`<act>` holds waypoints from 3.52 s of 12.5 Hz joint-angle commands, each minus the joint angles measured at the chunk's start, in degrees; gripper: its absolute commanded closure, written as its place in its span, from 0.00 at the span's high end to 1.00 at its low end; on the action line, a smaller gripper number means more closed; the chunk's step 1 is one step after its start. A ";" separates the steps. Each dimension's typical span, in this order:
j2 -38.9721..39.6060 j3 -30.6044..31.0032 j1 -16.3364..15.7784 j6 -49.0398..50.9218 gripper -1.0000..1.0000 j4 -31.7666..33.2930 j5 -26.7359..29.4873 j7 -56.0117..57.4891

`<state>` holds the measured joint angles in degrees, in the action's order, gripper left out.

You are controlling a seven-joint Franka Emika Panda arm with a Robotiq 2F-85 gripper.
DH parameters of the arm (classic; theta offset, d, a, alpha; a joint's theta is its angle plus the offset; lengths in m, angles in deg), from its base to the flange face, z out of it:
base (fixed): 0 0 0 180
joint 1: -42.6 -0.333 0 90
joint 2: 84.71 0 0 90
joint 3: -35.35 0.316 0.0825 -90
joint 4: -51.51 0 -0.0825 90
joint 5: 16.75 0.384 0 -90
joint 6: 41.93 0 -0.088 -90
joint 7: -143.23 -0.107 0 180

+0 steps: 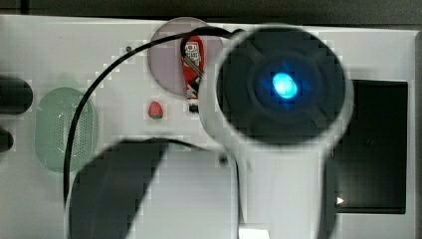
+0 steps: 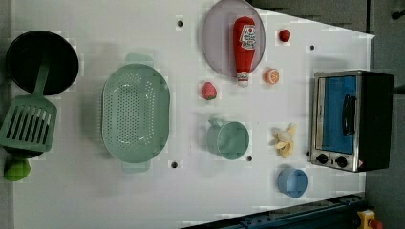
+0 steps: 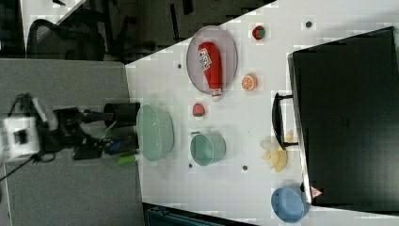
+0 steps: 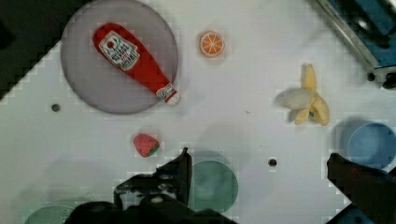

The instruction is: Pick ketchup from plate and place it on table.

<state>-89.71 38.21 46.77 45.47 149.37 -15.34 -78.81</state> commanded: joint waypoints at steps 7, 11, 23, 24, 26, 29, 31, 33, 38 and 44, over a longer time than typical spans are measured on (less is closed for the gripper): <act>21.67 2.92 -0.64 -16.38 1.00 0.88 -0.18 8.46; 30.67 2.96 -1.83 -27.95 1.00 0.68 -0.37 23.69; 47.21 2.61 -4.26 -54.62 1.00 -0.99 -6.35 35.84; 47.81 2.55 -4.26 -54.77 1.00 -1.00 -6.35 35.84; 48.74 2.53 -4.26 -55.15 1.00 -1.04 -6.35 35.82; 48.93 2.54 -4.29 -56.24 0.71 -1.35 -6.35 35.83; 48.68 2.50 -4.24 -56.15 0.60 -1.90 -6.34 35.60; 47.55 2.55 -4.23 -56.06 0.60 -2.38 -6.31 34.61; 39.03 2.61 -3.93 -49.07 0.60 -2.30 -1.50 34.54; 23.69 1.49 -2.06 -27.86 0.60 -1.68 2.19 34.53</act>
<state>-63.71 39.54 43.20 15.68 149.31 -12.95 -44.84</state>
